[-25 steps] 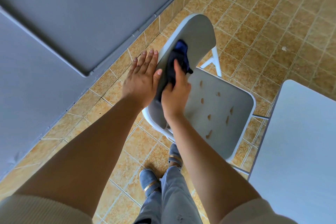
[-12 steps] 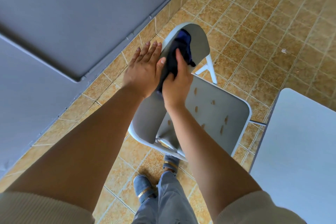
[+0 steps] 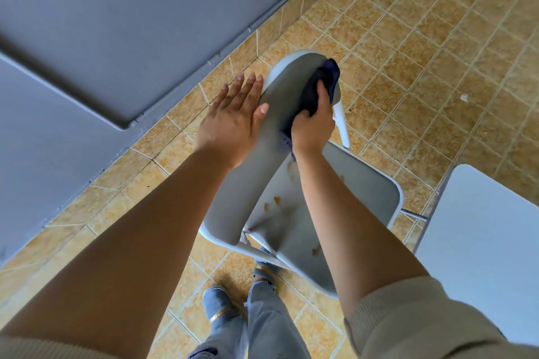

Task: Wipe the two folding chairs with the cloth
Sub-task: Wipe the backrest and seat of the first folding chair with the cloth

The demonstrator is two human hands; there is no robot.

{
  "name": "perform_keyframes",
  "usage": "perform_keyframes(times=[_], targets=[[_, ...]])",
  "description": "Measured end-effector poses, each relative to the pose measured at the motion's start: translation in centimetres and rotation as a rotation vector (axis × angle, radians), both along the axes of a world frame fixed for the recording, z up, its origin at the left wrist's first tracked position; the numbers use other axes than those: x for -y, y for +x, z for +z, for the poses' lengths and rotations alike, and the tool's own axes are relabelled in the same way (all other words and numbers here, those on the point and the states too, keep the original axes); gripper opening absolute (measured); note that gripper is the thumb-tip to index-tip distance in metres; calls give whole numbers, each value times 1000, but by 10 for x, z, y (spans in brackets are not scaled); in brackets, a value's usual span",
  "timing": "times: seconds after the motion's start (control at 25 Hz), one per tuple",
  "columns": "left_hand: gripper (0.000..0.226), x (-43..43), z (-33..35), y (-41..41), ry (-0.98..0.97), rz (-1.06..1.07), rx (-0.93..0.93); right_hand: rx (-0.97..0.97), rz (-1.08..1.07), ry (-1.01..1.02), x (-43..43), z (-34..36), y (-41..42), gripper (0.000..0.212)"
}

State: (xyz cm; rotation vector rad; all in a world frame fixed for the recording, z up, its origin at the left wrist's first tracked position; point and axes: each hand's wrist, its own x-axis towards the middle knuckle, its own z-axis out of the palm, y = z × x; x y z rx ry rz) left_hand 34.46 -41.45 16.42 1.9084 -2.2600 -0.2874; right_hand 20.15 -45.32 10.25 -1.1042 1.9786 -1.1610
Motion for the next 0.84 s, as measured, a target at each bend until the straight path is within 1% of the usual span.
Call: perform_keyframes(times=[0.08,0.12,0.2,0.24,0.32,0.4,0.48,0.52,0.56,0.64,0.72,0.84], targets=[[63,-1,-1,0,-16,-2,12,16,28,-152,-1,20,19,70],[67,-1,0,0,-23,-6,21,-5,69,-230,-13,23,28,69],[70,-1,0,0,-29,-12,34,-84,182,-277,-48,14,34,68],[69,-1,1,-1,-26,-11,33,-104,222,-259,-64,5,31,68],[65,-1,2,-1,-16,0,25,-82,200,-180,-72,-10,15,69],[59,-1,1,-1,-6,8,18,-8,115,-51,-48,-18,-5,65],[57,0,0,-1,-5,11,14,-5,75,94,-11,-11,-23,64],[56,0,1,-1,-7,11,8,-12,77,111,6,-4,-29,66],[56,-1,0,0,-9,13,-2,-12,87,81,17,6,-31,68],[57,-8,-2,4,-31,21,-19,-9,123,-65,22,27,-19,68],[62,-21,-7,11,-67,32,-39,-42,159,-205,5,38,7,66],[63,-56,-14,22,-106,81,-80,-78,199,-308,-47,36,43,67]])
